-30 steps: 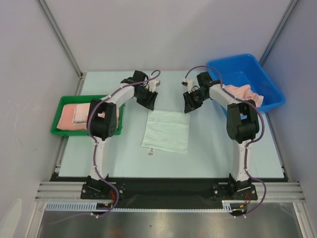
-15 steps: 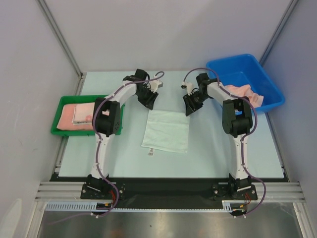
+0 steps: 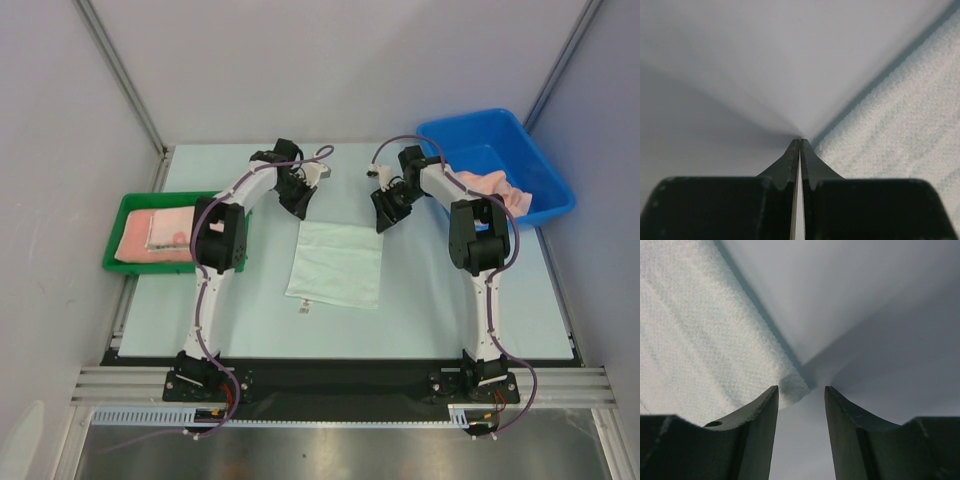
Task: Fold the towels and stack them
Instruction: Fold the towel
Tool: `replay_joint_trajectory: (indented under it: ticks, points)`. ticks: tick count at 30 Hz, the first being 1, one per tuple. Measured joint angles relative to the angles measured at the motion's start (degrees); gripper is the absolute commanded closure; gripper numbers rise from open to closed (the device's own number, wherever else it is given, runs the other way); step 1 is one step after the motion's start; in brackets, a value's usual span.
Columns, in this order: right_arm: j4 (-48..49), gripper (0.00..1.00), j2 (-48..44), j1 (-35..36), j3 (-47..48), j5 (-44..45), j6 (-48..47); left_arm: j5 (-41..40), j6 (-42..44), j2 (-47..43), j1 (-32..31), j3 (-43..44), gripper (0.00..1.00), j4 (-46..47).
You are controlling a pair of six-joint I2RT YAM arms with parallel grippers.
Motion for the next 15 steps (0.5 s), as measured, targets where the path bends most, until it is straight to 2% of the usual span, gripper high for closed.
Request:
replay_joint_trajectory:
  ticks: [6,8,11,15]
  points:
    - [-0.13,0.57,0.13,-0.04,0.00,-0.63,-0.72,1.03,0.24,0.00,0.00,0.00,0.81,-1.14]
    - [-0.17,0.59,0.20,-0.02,-0.04,-1.09,-0.87,1.51,0.24,-0.02,0.00,0.00,0.69,-1.55]
    - [-0.20,0.66,0.20,0.02,-0.28,-1.53,-1.05,1.62,-0.04,-0.15,0.09,-0.02,0.64,-1.92]
    - [-0.20,0.83,0.28,0.07,-0.57,-1.57,-1.11,2.38,-1.14,-0.22,0.55,0.00,0.56,-1.88]
